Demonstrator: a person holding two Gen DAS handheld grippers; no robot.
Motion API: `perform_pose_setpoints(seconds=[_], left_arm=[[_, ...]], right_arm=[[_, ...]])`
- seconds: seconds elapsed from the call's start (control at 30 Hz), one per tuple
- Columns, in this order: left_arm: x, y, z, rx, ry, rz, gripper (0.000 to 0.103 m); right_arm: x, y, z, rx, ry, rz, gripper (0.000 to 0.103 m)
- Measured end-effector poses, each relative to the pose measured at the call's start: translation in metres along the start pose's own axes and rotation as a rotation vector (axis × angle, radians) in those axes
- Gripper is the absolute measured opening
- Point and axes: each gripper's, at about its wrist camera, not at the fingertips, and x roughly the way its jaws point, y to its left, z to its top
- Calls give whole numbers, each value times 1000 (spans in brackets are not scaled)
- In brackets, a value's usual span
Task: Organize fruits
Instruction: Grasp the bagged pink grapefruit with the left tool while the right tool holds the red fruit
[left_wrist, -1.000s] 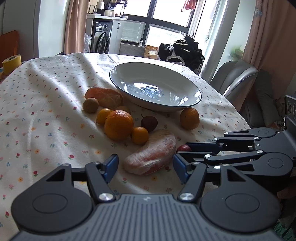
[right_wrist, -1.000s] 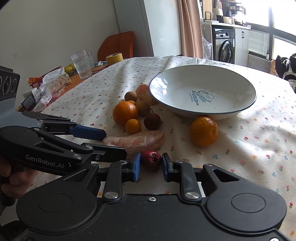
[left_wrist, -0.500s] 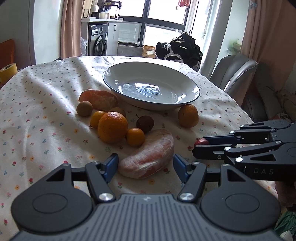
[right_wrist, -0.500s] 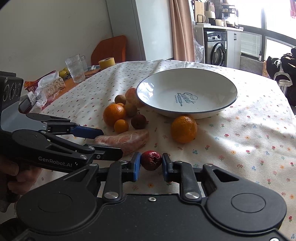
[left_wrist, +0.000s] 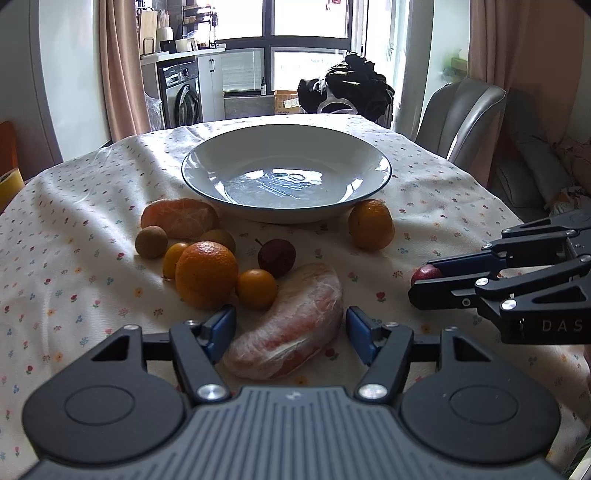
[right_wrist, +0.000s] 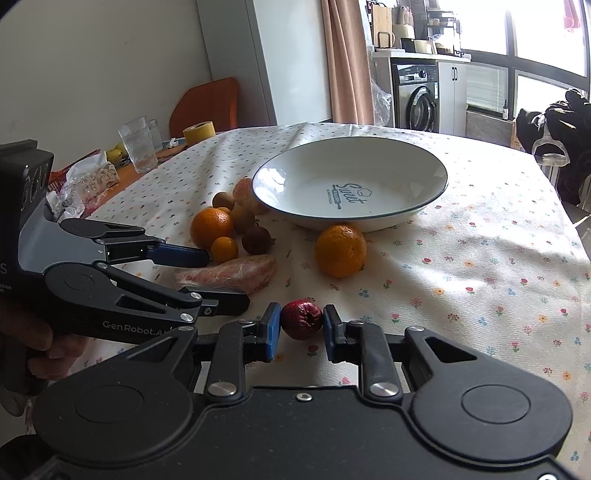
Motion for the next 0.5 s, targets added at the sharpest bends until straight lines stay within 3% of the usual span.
perform_pose_setpoints(seconds=[0.2,0.5], left_arm=[[-3,-2,0,10,1,-4,52],[-10,3,3,-61,32,-81,45]], right_arm=[[-4,-1,-2,-1,-8,-3,23],[-9,-2,-1,-1,-24,-3,23]])
